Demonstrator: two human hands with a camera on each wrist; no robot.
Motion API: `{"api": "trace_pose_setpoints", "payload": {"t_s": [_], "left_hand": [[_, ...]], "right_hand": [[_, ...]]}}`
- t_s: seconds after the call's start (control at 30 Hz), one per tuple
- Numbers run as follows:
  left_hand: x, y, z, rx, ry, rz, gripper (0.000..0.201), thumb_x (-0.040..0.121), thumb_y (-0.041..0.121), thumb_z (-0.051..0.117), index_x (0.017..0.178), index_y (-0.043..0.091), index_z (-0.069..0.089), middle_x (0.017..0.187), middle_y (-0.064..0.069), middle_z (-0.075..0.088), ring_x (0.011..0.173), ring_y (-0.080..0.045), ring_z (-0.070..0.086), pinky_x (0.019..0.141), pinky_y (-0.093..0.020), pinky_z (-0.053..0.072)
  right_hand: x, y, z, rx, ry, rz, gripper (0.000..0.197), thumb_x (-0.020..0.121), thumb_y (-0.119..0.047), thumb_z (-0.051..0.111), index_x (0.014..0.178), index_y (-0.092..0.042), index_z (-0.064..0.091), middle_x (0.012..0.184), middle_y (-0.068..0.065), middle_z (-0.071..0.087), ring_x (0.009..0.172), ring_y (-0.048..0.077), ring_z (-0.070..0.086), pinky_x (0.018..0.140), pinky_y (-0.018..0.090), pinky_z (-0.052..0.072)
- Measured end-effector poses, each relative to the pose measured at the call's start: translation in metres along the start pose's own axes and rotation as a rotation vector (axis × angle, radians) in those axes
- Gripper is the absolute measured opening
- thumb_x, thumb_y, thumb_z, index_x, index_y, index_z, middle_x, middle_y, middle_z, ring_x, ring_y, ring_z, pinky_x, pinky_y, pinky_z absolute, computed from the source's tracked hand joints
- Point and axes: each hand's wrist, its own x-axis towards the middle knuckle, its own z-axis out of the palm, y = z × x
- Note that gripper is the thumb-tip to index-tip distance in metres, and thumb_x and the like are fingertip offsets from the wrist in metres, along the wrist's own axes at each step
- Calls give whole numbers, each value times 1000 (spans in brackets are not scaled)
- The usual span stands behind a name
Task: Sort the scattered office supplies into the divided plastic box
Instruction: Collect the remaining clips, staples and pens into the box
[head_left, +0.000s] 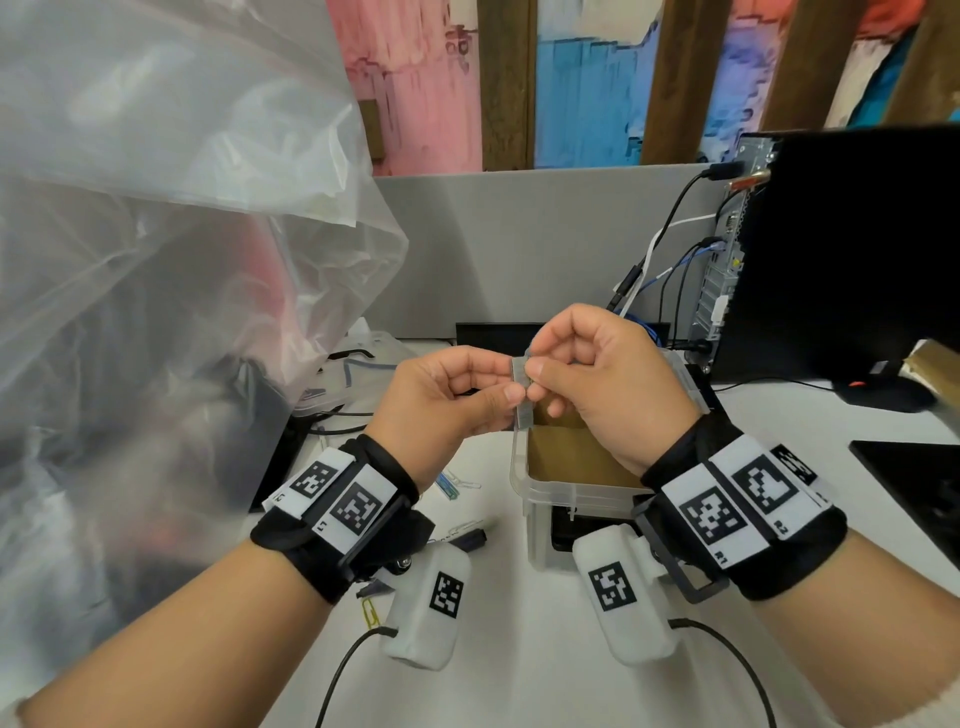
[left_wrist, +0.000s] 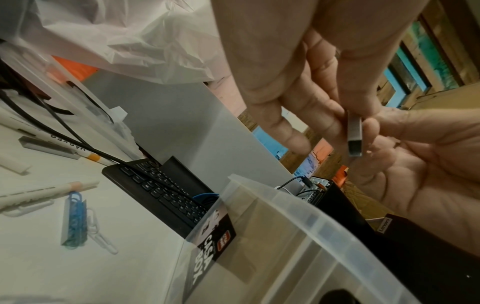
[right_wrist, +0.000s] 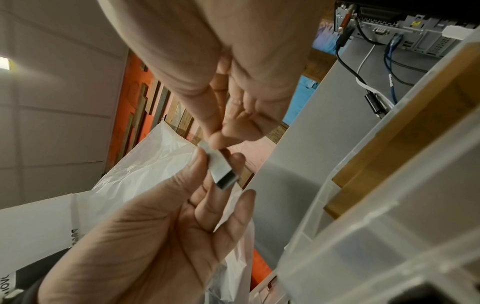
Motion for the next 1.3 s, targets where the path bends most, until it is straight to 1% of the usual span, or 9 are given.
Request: {"api": "trace_pose_setpoints", "payload": {"t_s": [0.07,0.13,0.27,0.4,0.5,0.6,0.9,1.1,1.3], "left_hand": [[-1,1,1,-31,-9,-4,32,69,11,71,98,0,65,90,-20,71,81,-28,70,74,-38,57],[-2,2,2,-50,-31,-3,27,70,11,69,96,3,64,83,-13,72,75,-22,70,67,-30,56],[-1,0,1,-110,-9,-22,21,73,9,72,92,9,64,78,-7,71,68,-17,67,59,-24,54],[1,1,1,-141,20,-25,22,76,9,74,94,6,62,84,-16,64,74,-25,63,65,-29,57],[1,4,6,-162,11,-9,25,72,10,67,95,3,60,84,-17,62,74,-25,62,63,-27,55],[1,7,9,-190,-10,-6,23,74,11,64,95,3,59,84,-17,62,71,-23,64,61,-29,56],[-1,8,9,-211,-107,-37,22,76,11,61,96,5,55,67,-4,68,66,-18,68,64,-26,56],[2,3,6,-235,-49,-20,17,76,9,62,85,9,47,68,-9,67,63,-19,67,59,-28,56],[4,-3,2,-139,-74,-12,22,78,9,67,80,11,45,68,-8,67,64,-20,67,56,-23,47]], "right_hand": [[-1,0,1,-20,14,-12,10,87,0,61,92,-8,57,67,8,65,58,15,58,49,20,46],[-2,1,0,-49,8,-32,14,87,0,60,97,-10,60,70,9,67,59,11,59,49,14,43],[-4,-3,-11,-197,-133,-66,40,85,1,61,119,-18,59,93,0,66,73,2,62,61,10,45],[-9,-7,-14,-544,-301,-89,74,70,-28,80,132,-34,40,112,-14,50,95,0,51,77,15,43],[-13,-9,-8,-685,-214,-220,65,69,-34,80,124,-31,43,107,-16,47,93,-9,43,74,8,35],[-13,-9,-5,-695,-131,-313,52,74,-30,76,119,-27,50,103,-15,50,88,-5,43,75,8,35],[-12,-7,-8,-616,-91,-314,50,72,-20,75,117,-28,53,101,-11,54,92,0,49,83,18,45],[-14,-10,-18,-582,-236,-192,67,76,-36,72,134,-43,39,108,-17,59,100,2,55,93,29,47],[-11,-17,-25,-549,-299,-203,41,86,-9,58,117,-36,63,101,-14,67,91,4,60,87,31,51]]}}
